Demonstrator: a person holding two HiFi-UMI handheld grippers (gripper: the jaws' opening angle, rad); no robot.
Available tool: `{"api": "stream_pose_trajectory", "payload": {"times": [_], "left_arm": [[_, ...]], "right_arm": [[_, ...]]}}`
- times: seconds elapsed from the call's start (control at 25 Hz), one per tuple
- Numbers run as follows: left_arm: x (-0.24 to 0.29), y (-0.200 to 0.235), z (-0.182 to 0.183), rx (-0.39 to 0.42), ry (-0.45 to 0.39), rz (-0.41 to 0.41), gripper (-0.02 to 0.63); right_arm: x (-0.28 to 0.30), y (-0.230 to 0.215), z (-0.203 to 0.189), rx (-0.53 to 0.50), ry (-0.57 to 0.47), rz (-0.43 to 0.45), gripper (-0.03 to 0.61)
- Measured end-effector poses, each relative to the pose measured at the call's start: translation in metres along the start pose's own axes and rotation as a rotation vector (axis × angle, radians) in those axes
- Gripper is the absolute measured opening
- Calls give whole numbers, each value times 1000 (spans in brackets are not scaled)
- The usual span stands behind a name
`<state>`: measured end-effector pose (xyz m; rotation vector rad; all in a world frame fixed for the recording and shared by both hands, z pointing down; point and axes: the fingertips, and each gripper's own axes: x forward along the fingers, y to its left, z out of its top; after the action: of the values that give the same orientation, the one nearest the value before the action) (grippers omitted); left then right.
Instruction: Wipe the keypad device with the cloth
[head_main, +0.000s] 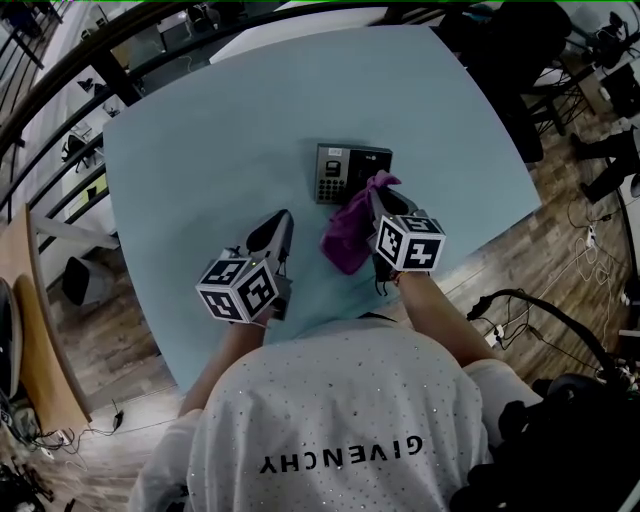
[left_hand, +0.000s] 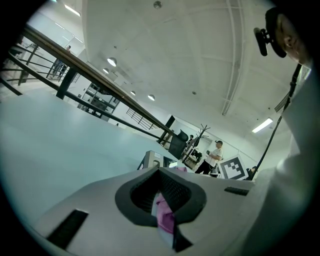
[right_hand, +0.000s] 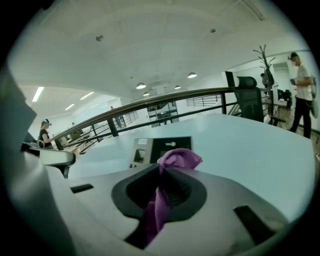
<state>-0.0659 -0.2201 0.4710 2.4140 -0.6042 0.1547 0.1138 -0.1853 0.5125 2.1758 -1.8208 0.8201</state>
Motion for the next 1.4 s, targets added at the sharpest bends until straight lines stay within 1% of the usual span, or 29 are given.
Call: {"api": "stream_pose_trajectory", "payload": {"times": [0.08, 0.16, 0.28, 0.44, 0.56, 0.72, 1.12, 1.4], "left_arm": [[-5, -1, -2, 4, -2, 4, 0], [-12, 2, -5, 5, -3, 17, 0], [-24, 10, -7, -6, -9, 47, 0], [-34, 19, -8, -15, -18, 84, 0], [-40, 24, -8, -15, -24, 96, 0], [-47, 26, -6, -7, -20, 94, 0], [-40, 21, -3, -6, -17, 49, 0], [-35, 19, -3, 1, -11, 34, 0]], "right_arm": [[4, 25, 0, -47, 15, 66, 28], [8, 46, -3, -103, 33, 110, 28], [18, 71, -9, -182, 60, 160, 29], [35, 84, -21, -228, 107, 197, 29], [40, 78, -27, -232, 118, 174, 29], [36, 67, -29, -198, 110, 129, 29], [17, 13, -38, -134, 100, -39, 29], [10, -8, -43, -103, 97, -89, 29]]}}
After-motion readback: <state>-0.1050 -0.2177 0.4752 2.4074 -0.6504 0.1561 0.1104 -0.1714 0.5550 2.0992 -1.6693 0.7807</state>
